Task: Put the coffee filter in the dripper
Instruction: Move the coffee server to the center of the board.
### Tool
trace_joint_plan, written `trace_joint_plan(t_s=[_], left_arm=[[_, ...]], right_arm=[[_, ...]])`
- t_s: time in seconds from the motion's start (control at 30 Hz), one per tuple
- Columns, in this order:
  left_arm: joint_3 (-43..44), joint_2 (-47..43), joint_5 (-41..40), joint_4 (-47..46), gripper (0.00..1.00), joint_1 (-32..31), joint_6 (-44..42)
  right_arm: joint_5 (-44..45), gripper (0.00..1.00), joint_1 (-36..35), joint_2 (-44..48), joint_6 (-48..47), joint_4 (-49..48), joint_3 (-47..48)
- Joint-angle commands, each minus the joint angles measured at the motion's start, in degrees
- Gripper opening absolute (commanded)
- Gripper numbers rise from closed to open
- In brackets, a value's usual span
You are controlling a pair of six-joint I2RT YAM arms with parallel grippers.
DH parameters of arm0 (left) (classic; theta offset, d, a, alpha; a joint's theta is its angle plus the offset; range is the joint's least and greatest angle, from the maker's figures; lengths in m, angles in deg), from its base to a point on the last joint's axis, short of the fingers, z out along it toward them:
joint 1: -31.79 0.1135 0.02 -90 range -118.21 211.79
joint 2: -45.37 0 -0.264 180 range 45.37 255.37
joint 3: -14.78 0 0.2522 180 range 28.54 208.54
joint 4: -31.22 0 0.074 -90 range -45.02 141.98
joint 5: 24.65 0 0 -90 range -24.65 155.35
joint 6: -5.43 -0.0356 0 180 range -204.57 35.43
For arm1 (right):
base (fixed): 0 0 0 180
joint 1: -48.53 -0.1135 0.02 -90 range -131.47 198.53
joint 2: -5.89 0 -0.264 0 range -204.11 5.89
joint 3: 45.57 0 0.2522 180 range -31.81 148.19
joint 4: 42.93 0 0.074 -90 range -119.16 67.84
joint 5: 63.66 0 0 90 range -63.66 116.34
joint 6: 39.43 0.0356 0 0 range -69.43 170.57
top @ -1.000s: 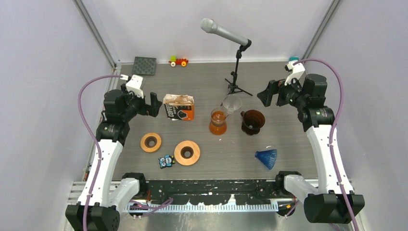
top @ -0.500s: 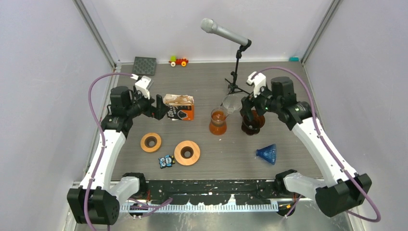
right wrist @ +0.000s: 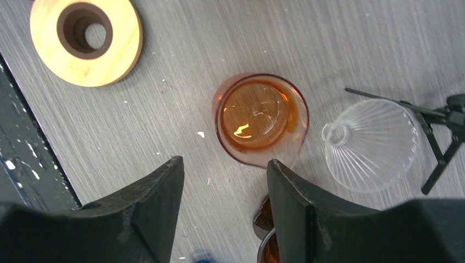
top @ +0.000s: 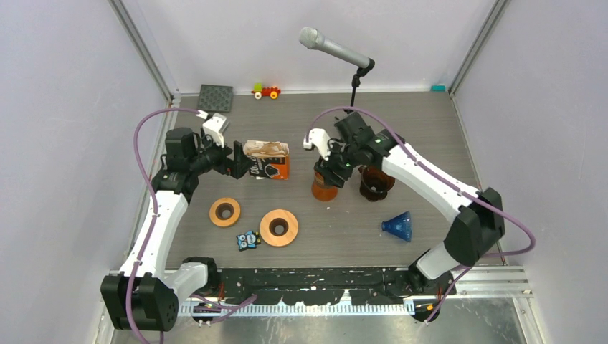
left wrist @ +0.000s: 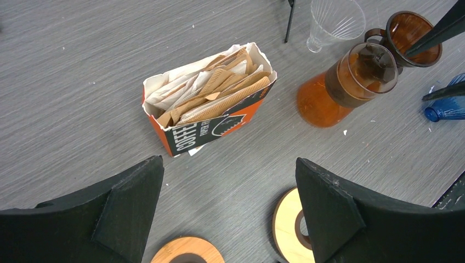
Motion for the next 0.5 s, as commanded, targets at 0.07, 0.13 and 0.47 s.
trace_joint_plan(t_s=[0.07, 0.13, 0.47], left_arm=[[0.7, -0.9, 1.4, -0.4, 0.91, 0.5, -0.6], [0.7, -0.8, 1.4, -0.4, 0.91, 0.5, -0.6], [0.5, -0.8, 1.6, -0.5, 0.91, 0.6, -0.7]], right_arm=[[1.1, 0.55, -2.7, -5.9, -6.2, 4.2, 6.6], [1.2, 0.53, -2.7, -7.6, -7.2, 5.4, 8.0], [2.5, 0.37, -4.7, -14.2, -9.4, 9.6, 10.9]])
